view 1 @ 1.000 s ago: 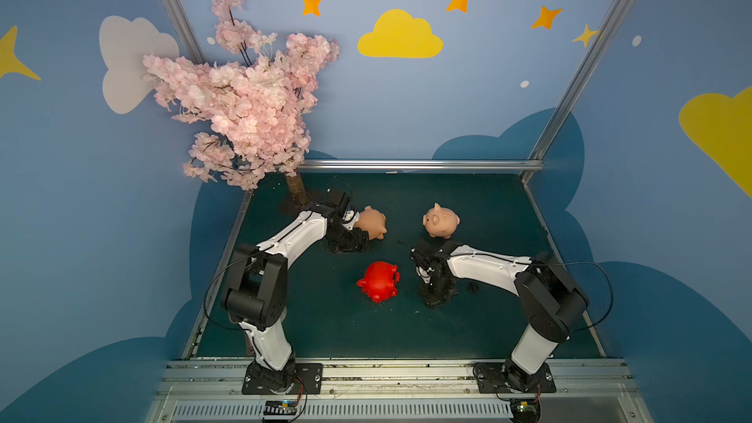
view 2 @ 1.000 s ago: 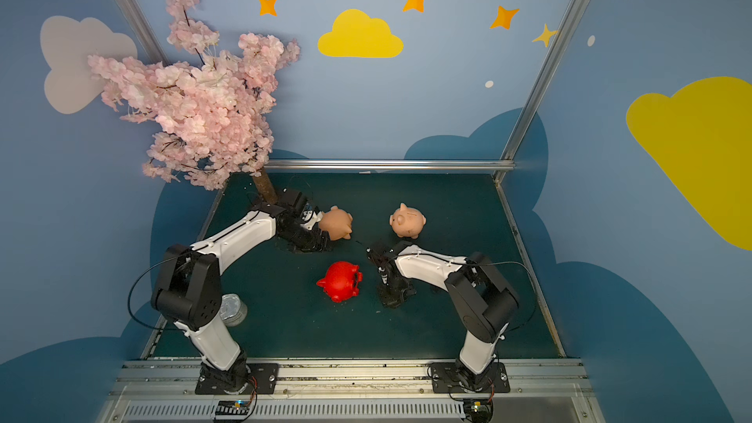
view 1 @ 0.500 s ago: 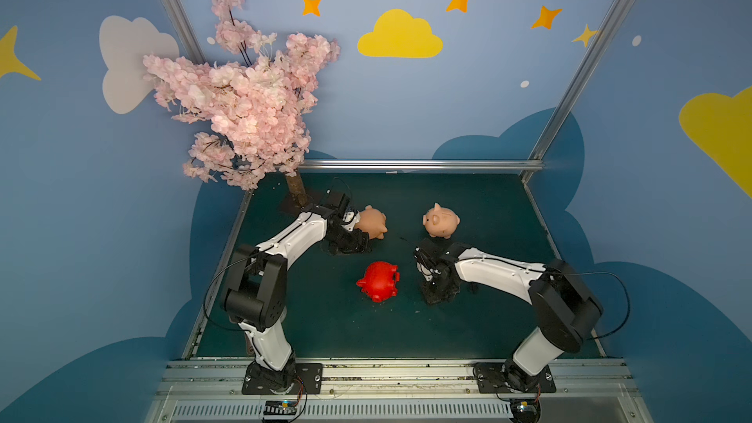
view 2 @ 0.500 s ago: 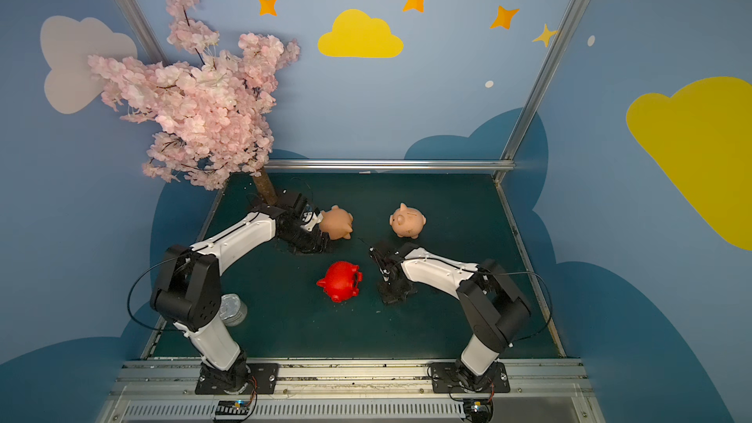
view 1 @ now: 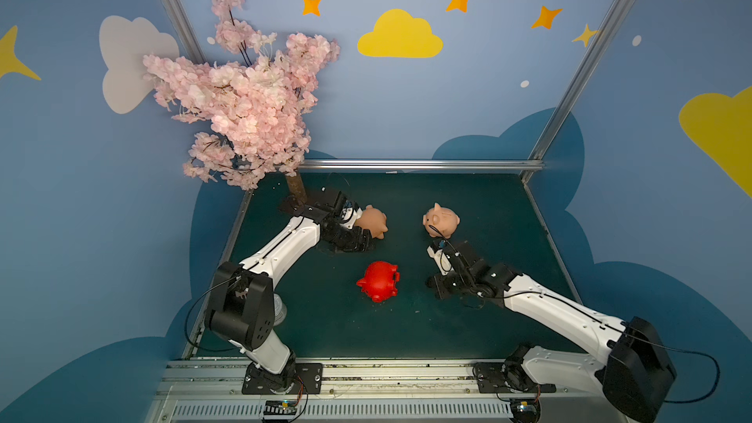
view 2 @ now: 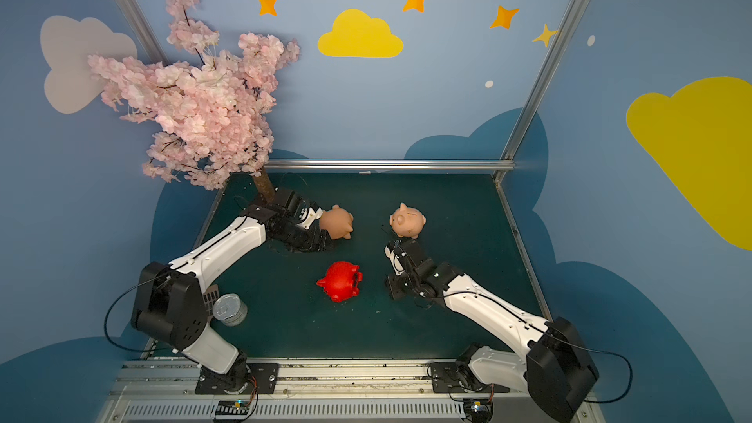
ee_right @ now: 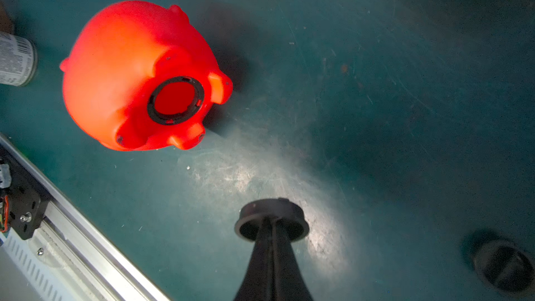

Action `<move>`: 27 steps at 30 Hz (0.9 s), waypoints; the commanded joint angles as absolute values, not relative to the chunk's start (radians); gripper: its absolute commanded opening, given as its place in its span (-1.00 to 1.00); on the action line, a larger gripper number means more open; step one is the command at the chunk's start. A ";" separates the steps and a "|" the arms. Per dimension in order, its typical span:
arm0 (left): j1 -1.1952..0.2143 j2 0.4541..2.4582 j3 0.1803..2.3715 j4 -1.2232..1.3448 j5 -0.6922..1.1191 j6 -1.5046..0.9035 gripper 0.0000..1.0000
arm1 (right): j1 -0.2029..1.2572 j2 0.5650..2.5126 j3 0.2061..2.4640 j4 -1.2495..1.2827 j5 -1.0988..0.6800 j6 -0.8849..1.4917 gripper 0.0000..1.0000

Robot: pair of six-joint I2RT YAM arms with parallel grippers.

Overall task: Close piggy banks
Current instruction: Pick up the knob at the center of the board, then adjust the piggy bank at the center of the board.

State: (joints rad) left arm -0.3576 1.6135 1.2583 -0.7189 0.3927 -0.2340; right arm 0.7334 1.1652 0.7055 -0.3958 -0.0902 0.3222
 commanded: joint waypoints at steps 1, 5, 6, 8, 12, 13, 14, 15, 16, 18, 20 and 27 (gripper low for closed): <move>-0.396 1.582 1.257 -0.763 0.399 -0.215 0.73 | 0.709 1.113 0.627 -0.213 -0.139 0.304 -1.00; -0.470 1.559 1.259 -0.793 0.317 -0.227 0.84 | 0.675 1.069 0.543 -0.070 -0.204 0.280 -1.00; -0.489 1.555 1.257 -0.800 0.286 -0.239 0.87 | 0.668 1.060 0.520 -0.031 -0.216 0.277 -1.00; -0.522 1.547 1.245 -0.799 0.253 -0.262 0.93 | 0.654 1.045 0.476 0.037 -0.236 0.273 -1.00; -0.581 1.536 1.220 -0.812 0.159 -0.304 0.99 | 0.637 1.021 0.404 0.155 -0.265 0.255 -1.00; -0.593 1.537 1.214 -0.811 0.148 -0.317 0.99 | 0.633 1.018 0.392 0.175 -0.269 0.250 -1.00; -0.601 1.536 1.211 -0.811 0.132 -0.330 0.99 | 0.631 1.014 0.385 0.189 -0.274 0.245 -1.00; -0.609 1.536 1.205 -0.811 0.110 -0.350 0.99 | 0.629 1.012 0.380 0.195 -0.278 0.238 -1.00; -0.616 1.540 1.203 -0.810 0.096 -0.364 0.99 | 0.626 1.011 0.379 0.199 -0.283 0.228 -1.00; -0.628 1.550 1.203 -0.809 0.077 -0.380 0.99 | 0.624 1.012 0.378 0.200 -0.299 0.214 -1.00; -0.635 1.564 1.201 -0.796 0.087 -0.377 0.99 | 0.620 1.012 0.377 0.201 -0.316 0.200 -1.00; -0.635 1.627 1.216 -0.785 0.142 -0.322 0.94 | 0.618 1.014 0.357 0.250 -0.365 0.178 -1.00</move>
